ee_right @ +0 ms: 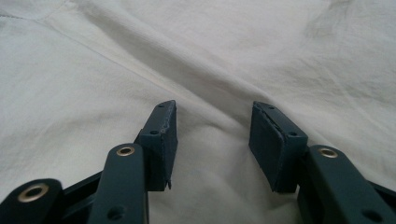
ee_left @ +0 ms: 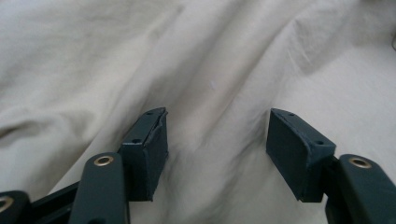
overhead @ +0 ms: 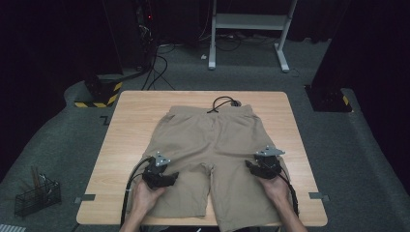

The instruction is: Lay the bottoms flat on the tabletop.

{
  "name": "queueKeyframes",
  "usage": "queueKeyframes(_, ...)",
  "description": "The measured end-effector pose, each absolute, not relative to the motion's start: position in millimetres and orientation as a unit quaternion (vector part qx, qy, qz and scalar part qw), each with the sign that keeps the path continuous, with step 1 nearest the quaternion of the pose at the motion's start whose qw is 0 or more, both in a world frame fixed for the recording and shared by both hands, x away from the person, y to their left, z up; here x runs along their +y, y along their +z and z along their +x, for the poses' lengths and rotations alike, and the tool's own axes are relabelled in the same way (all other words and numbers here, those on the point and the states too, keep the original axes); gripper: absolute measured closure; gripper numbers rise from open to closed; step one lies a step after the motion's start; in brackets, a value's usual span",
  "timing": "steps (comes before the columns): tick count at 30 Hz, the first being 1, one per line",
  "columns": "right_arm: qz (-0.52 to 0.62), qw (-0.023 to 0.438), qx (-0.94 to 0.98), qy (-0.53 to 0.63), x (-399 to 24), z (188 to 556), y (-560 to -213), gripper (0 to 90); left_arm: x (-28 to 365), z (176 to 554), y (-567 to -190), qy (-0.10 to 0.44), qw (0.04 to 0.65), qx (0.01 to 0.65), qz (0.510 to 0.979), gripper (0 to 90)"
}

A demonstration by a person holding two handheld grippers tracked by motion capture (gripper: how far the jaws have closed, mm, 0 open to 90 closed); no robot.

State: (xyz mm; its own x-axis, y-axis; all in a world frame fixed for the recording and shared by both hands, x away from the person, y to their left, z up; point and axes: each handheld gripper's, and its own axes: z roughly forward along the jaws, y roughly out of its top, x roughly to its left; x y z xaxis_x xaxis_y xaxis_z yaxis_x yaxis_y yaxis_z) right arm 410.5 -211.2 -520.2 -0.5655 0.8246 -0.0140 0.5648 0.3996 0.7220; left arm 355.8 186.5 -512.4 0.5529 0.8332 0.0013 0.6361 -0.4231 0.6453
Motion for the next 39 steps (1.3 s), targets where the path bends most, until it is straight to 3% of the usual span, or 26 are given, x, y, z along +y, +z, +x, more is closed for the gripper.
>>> queueKeyframes(8, 0.422, 0.192, 0.814, 0.35, -214, 410, -522, 50.9, 216, 344, -513, 0.156, 0.305, 0.451, 0.824, 34.2)
queueKeyframes(13, 0.427, 0.186, 0.815, 0.344, -213, 407, -519, 50.6, 216, 351, -506, 0.119, 0.383, 0.466, 0.789, 27.9)
queueKeyframes(20, 0.43, 0.187, 0.816, 0.338, -212, 416, -519, 48.1, 199, 387, -516, 0.16, 0.351, 0.496, 0.778, 28.8)
queueKeyframes(22, 0.432, 0.187, 0.816, 0.336, -211, 421, -519, 46.9, 196, 392, -519, 0.19, 0.341, 0.493, 0.778, 32.9)
queueKeyframes(27, 0.43, 0.189, 0.814, 0.343, -208, 436, -520, 45.4, 195, 400, -523, 0.221, 0.336, 0.48, 0.779, 33.6)
queueKeyframes(39, 0.436, 0.197, 0.806, 0.348, -199, 473, -522, 45.6, 197, 432, -525, 0.236, 0.333, 0.502, 0.762, 33.6)
